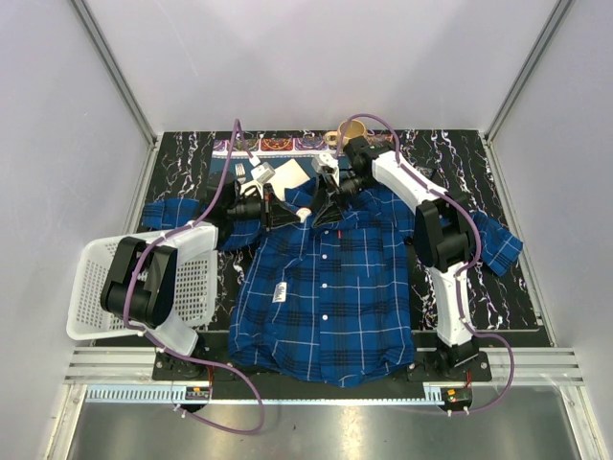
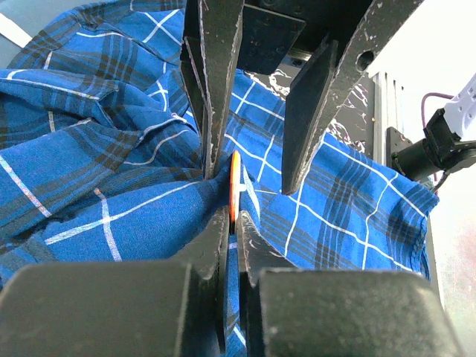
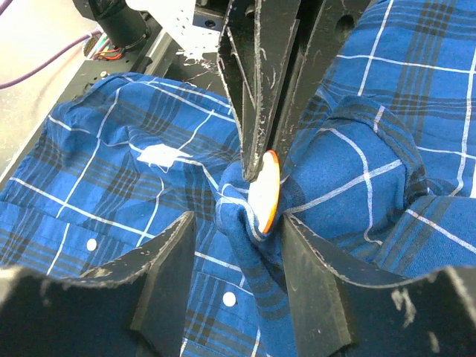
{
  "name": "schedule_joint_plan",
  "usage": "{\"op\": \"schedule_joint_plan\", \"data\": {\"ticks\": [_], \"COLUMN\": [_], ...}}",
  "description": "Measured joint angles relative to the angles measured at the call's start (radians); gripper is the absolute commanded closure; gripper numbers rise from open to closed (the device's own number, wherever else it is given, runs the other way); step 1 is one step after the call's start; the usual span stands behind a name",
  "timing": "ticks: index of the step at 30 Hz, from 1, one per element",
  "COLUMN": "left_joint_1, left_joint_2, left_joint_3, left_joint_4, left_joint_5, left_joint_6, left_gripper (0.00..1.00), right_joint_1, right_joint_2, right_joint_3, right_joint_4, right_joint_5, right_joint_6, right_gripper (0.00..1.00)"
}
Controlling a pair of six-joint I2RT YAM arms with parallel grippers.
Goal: Pin the brooch onto the clothing
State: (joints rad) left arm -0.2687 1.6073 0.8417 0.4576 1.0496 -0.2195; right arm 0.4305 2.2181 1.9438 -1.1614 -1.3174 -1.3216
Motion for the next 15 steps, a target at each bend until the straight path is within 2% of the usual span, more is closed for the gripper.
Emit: {"op": "schedule_joint_plan", "data": {"ticks": [6, 15], "left_joint_1": [0.0, 0.0], "left_joint_2": [0.0, 0.0], "left_joint_3": [0.0, 0.0], "left_joint_4": [0.0, 0.0], "left_joint_5": [-0.002, -0.003], "left_joint_6": [-0.003, -0.01], "left_gripper": [1.0, 1.0], "right_joint_1": [0.01, 0.01], "right_joint_2": [-0.015, -0.021], "right_joint_3": [-0.021, -0.026], "right_joint_4": [0.099, 0.17], "right_joint_5": [0.02, 0.025], "right_joint_6": [0.112, 0.203], "right_gripper": [0.54, 0.5]}}
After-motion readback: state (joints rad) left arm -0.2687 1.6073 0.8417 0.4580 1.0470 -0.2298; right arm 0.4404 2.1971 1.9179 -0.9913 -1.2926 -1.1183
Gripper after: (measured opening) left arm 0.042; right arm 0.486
